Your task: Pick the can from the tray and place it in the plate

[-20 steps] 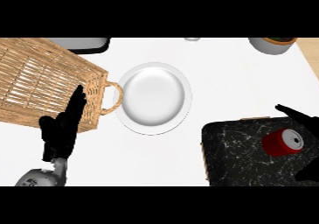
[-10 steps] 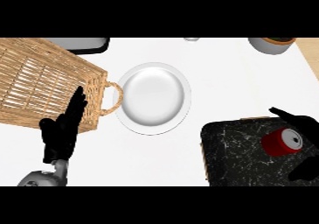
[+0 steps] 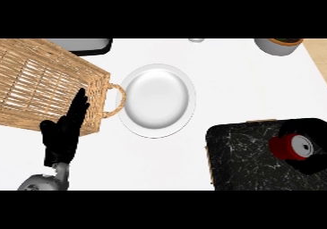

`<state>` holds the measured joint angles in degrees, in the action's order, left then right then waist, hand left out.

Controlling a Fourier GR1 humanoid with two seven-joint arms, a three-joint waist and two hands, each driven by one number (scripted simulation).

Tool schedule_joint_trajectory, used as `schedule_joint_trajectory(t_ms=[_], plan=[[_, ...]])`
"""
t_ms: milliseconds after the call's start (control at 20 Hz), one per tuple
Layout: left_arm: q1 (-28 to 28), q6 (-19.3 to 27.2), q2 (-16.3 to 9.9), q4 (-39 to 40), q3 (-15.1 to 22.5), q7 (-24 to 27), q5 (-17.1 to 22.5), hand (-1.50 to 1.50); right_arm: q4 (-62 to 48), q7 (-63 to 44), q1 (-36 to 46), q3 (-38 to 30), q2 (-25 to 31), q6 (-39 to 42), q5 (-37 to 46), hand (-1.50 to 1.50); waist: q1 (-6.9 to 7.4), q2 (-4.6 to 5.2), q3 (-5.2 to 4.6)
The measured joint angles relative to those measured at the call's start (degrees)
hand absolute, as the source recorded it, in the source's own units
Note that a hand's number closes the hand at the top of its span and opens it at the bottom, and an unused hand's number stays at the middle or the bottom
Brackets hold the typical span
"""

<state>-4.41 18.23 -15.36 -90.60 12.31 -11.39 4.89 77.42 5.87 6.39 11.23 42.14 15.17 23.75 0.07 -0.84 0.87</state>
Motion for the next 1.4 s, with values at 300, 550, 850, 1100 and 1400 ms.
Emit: schedule_joint_trajectory(t_ms=[300, 550, 850, 1100, 1400], plan=[[-0.9, -0.6, 0.3, -0.6, 0.9, -1.1, -0.7, 0.00, 1.7, -12.1, 5.1, 4.1, -11.0, -6.8, 6.2, 1.50, 2.20, 0.46, -0.44], [-2.1, -2.1, 0.6, -1.7, 2.5, -1.6, -0.8, 0.00, 1.0, -26.9, 12.9, 8.3, -23.7, -13.0, 12.3, 1.50, 6.60, 1.40, -0.69], [-2.6, -2.6, 0.7, -1.7, 3.7, -2.6, -1.3, 0.00, -2.6, -44.8, 25.1, 12.0, -35.7, -21.1, 24.5, 1.50, 8.36, 1.42, -0.83], [-2.8, -2.6, 0.5, -1.1, 3.4, -3.5, -1.4, 0.00, -6.5, -58.9, 36.0, 14.5, -40.2, -27.5, 35.6, 1.50, 7.84, 1.14, -0.82], [-3.3, -2.3, 0.9, -0.2, 2.9, -3.6, -1.6, 0.00, -12.3, -69.2, 46.0, 17.4, -41.2, -29.3, 43.5, 1.50, 7.25, 1.23, -0.69]])
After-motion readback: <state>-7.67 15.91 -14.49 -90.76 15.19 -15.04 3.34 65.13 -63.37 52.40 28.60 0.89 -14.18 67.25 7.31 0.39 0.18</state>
